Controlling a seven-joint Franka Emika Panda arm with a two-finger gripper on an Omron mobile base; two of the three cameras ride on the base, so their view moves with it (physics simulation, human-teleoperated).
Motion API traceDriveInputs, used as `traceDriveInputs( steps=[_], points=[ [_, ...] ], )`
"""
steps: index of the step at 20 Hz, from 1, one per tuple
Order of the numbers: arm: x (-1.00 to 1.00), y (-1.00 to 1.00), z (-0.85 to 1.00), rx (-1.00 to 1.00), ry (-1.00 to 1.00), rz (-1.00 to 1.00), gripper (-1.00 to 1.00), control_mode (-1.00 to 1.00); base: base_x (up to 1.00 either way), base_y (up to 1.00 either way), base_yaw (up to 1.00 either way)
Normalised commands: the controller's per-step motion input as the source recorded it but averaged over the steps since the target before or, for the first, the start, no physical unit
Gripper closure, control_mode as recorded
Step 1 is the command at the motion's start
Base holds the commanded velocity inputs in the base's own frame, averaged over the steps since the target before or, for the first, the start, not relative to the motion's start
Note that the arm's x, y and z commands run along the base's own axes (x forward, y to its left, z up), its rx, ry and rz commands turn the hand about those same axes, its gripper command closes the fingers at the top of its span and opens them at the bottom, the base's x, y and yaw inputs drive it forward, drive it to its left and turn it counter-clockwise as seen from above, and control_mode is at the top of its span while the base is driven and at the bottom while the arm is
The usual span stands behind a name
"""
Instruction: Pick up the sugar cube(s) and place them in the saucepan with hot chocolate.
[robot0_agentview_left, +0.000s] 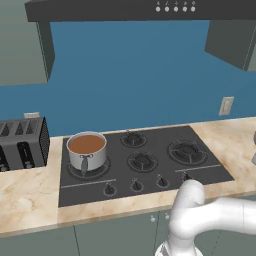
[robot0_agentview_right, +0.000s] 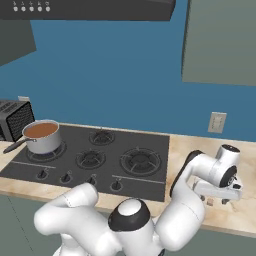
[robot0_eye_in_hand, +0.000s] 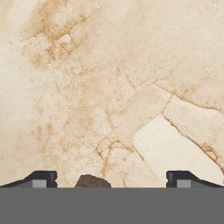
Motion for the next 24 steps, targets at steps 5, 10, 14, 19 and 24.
traceDriveInputs(
  steps=[5, 10, 14, 19, 24],
  points=[
    [0.00, 0.00, -0.08, 0.00, 0.00, 0.00, -1.00, -1.00, 0.00, 0.00, 0.00],
    [-0.18, 0.00, -0.09, 0.00, 0.00, 0.00, -1.00, -1.00, 0.00, 0.00, 0.00],
    [-0.03, 0.00, -0.01, 0.00, 0.00, 0.00, -1.00, -1.00, 0.00, 0.00, 0.00],
    [0.00, 0.02, 0.00, 0.00, 0.00, 0.00, -1.00, -1.00, 0.00, 0.00, 0.00],
    [0.00, 0.11, -0.07, 0.00, 0.00, 0.00, -1.00, -1.00, 0.00, 0.00, 0.00]
  ],
)
